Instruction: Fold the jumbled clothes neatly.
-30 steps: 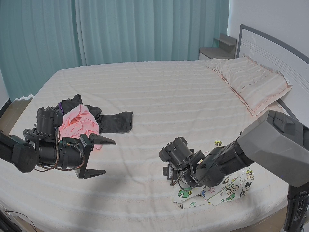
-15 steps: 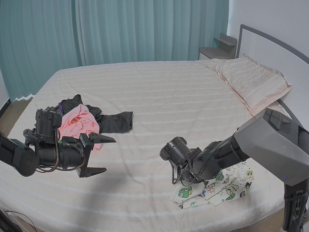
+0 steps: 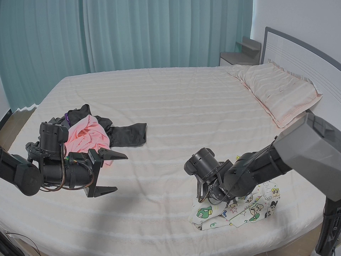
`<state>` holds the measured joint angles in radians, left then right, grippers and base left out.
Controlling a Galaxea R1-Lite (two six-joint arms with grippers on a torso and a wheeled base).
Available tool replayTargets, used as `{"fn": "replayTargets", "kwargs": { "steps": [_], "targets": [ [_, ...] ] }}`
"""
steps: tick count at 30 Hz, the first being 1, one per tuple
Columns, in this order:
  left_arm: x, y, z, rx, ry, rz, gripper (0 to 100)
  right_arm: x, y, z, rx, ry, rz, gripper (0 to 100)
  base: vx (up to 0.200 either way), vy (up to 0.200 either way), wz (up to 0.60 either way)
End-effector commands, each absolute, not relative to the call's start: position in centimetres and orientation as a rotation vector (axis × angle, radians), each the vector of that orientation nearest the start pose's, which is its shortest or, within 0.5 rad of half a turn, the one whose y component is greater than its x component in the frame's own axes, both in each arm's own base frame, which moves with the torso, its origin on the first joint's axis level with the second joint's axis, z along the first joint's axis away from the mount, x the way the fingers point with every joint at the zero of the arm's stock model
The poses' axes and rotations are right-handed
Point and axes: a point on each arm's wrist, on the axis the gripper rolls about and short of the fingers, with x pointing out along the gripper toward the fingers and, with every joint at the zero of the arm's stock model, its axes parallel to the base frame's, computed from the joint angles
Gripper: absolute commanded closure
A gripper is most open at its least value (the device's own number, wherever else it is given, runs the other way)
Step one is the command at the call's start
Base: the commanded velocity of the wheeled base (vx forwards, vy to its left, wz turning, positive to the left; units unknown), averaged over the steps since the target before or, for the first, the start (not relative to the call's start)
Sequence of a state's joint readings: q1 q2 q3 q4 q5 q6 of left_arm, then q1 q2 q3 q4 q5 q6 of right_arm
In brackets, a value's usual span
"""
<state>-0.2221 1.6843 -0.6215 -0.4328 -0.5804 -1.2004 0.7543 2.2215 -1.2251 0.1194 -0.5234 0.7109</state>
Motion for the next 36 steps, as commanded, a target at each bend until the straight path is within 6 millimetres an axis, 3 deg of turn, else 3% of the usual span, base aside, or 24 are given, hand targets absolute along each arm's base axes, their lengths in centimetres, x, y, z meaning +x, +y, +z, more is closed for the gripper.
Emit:
{"fn": "replayTargets", "kwargs": {
  "steps": [1,4,5,9,14,18,24,36],
  "targets": [
    [25.5,-7.0,12.3,-1.206,1.036,-0.298,0,27.2,22.5,8.0,0.042,0.861,-0.132,100,0.000,0.000,0.00],
    [25.4,-7.0,12.1,-1.207,1.040,-0.295,0,25.7,19.5,9.1,0.069,0.865,-0.179,100,0.000,0.000,0.00],
    [25.4,-7.0,12.1,-1.207,1.040,-0.295,0,25.7,19.5,9.1,0.069,0.865,-0.179,100,0.000,0.000,0.00],
    [25.4,-7.0,12.1,-1.207,1.040,-0.295,0,23.3,16.2,9.7,0.106,0.881,-0.231,100,0.000,0.000,0.00],
    [25.4,-7.0,12.1,-1.207,1.043,-0.293,0,22.1,13.0,10.1,0.142,0.892,-0.290,100,0.000,0.000,0.00],
    [25.4,-7.0,12.0,-1.207,1.045,-0.291,0,21.6,11.7,10.0,0.167,0.904,-0.308,100,0.000,0.000,0.00],
    [25.3,-7.0,12.0,-1.206,1.046,-0.292,0,21.0,9.6,8.2,0.218,0.917,-0.343,100,0.000,0.000,0.00],
    [25.2,-7.2,11.8,-1.204,1.058,-0.290,0,21.5,6.1,7.2,0.362,0.977,-0.368,100,0.000,0.000,0.00]
  ]
}}
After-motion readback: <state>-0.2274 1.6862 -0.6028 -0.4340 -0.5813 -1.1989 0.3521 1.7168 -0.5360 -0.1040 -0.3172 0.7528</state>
